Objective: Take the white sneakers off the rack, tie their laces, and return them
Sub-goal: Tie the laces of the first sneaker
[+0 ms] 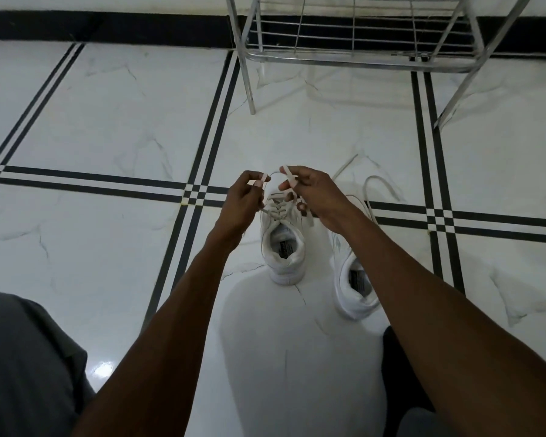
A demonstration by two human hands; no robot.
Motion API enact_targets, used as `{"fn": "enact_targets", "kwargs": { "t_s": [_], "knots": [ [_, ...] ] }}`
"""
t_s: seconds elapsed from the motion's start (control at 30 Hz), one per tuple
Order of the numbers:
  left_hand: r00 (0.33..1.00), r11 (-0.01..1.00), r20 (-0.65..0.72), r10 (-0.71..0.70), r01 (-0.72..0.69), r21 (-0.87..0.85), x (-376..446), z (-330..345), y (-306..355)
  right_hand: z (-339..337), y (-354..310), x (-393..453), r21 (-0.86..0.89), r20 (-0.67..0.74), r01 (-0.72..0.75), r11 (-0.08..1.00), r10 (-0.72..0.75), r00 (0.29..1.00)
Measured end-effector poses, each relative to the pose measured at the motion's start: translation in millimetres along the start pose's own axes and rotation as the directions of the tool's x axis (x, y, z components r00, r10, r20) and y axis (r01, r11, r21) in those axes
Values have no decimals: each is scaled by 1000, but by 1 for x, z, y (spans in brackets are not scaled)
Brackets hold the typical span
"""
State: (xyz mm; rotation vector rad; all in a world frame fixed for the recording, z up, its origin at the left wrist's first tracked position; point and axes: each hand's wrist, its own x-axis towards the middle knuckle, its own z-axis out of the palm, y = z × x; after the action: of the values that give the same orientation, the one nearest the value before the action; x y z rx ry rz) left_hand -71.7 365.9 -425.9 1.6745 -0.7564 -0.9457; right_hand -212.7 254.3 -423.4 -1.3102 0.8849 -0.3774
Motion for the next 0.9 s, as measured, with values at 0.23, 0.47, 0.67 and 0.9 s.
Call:
{"fn": "enact_targets", "kwargs": {
  "t_s": [0.23, 0.47, 0.67, 0.9],
  "knots": [
    [996, 979, 63, 66, -77, 187, 3, -2, -2, 4, -7, 0, -60, -74, -35, 998, 30, 997],
    [986, 951, 110, 124, -150, 270, 3, 2, -3, 6, -5, 6, -3, -156, -186, 983, 183, 971],
    [977, 942, 140, 161, -194, 275, 5, 6, 1, 7, -3, 7, -49, -89, -113, 992, 109, 990],
    [977, 929, 142, 159, -197, 313, 9, 2, -1, 1, -3, 8, -31, 147, -79, 996, 83, 986]
  ]
}}
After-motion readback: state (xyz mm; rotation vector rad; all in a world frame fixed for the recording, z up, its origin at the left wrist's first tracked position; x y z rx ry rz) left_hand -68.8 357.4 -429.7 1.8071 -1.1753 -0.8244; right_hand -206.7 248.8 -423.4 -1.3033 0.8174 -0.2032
